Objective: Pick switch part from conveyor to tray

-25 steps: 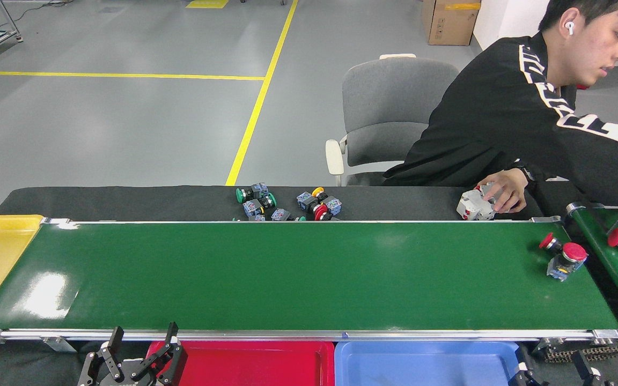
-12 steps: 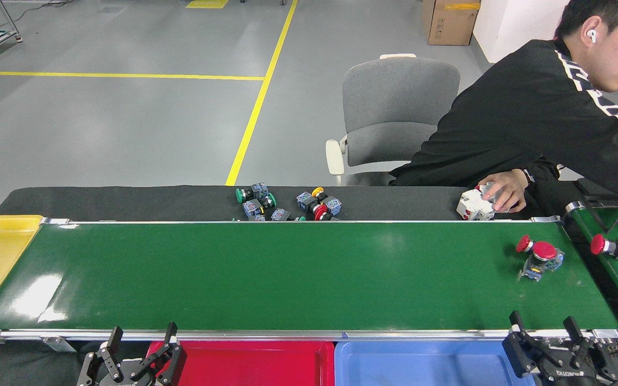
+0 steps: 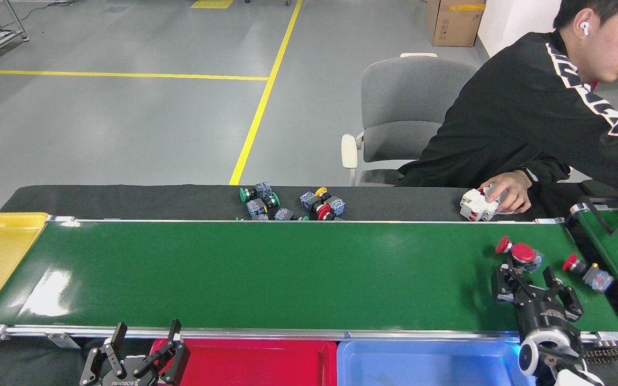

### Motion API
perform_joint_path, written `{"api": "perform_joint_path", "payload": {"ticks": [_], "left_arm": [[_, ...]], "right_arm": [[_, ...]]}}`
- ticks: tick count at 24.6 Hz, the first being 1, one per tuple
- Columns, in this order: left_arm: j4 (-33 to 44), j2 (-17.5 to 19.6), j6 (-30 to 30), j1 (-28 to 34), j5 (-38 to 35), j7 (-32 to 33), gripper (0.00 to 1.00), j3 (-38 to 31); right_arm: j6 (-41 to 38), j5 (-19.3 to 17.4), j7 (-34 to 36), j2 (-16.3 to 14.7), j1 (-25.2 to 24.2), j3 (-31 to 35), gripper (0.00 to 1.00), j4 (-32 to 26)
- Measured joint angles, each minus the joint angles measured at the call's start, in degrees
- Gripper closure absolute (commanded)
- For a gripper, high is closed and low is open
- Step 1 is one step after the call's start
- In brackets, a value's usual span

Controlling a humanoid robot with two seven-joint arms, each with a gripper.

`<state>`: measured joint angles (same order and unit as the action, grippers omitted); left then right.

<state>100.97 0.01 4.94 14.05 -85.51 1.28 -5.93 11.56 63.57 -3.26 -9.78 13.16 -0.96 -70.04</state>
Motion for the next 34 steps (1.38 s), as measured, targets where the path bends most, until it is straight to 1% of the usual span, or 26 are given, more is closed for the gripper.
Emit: {"api": "perform_joint_path", "payload": {"ticks": [1, 2, 5, 7, 10, 13, 15, 18, 22, 24, 25, 26, 27, 34], "left_arm": [[0.0, 0.0, 0.0, 0.0, -0.1, 0.0, 0.0, 0.0], [0.0, 0.0, 0.0, 0.0, -0.1, 0.0, 0.0, 0.0], [0.0, 0.0, 0.2, -0.1, -0.1, 0.0, 0.0, 0.0], [0.0, 0.0, 0.2, -0.1, -0.1, 0.0, 0.0, 0.0], [0.0, 0.0, 0.2, -0.1, -0.1, 0.0, 0.0, 0.0], [0.0, 0.0, 0.2, -0.1, -0.1, 0.0, 0.0, 0.0], [0.0, 0.0, 0.2, -0.1, -0.1, 0.0, 0.0, 0.0], [0.0, 0.0, 0.2, 0.0, -0.1, 0.0, 0.0, -0.2], [0.0, 0.0, 0.0, 0.2, -0.1, -0.2, 0.0, -0.3], [0.0, 0.0, -0.1, 0.2, -0.1, -0.2, 0.0, -0.2], [0.0, 0.0, 0.0, 0.2, -0.1, -0.2, 0.0, -0.1], [0.0, 0.0, 0.4, 0.3, -0.1, -0.1, 0.0, 0.0], [0.0, 0.0, 0.7, 0.4, -0.1, -0.1, 0.0, 0.0], [0.0, 0.2, 1.5, 0.8, -0.1, 0.0, 0.0, 0.0]], "right_arm": [[0.1, -0.1, -0.9, 0.0, 0.3, -0.2, 0.82, 0.2], [0.2, -0.1, -1.4, 0.0, 0.3, -0.2, 0.83, 0.4], [-0.1, -0.1, -2.2, 0.0, 0.3, -0.3, 0.84, 0.4], [-0.5, -0.2, -3.0, 0.0, 0.2, -0.4, 0.84, -0.9], [-2.2, -0.3, -5.2, 0.6, -1.7, -0.6, 0.84, -7.2], [-3.7, -0.3, -8.0, 2.7, -5.7, -2.7, 0.84, -15.6], [-4.2, -0.3, -9.1, 3.9, -7.8, -6.9, 0.84, -20.5], [-4.5, -0.2, -9.7, 5.0, -8.9, -15.3, 0.83, -25.2], [-4.7, 0.5, -9.9, 7.5, -10.2, -26.4, 0.77, -26.6], [-4.7, 1.4, -10.0, 7.8, -11.4, -31.2, 0.67, -26.6], [-4.7, 1.8, -10.0, 7.8, -11.9, -33.3, 0.53, -26.6], [-4.7, 2.3, -10.1, 7.8, -12.2, -35.3, 0.23, -26.6], [-4.7, 2.5, -10.1, 7.8, -12.4, -36.6, 0.0, -26.6], [-5.0, 3.0, -10.1, 7.8, -11.5, -37.8, 0.01, -26.7]]}}
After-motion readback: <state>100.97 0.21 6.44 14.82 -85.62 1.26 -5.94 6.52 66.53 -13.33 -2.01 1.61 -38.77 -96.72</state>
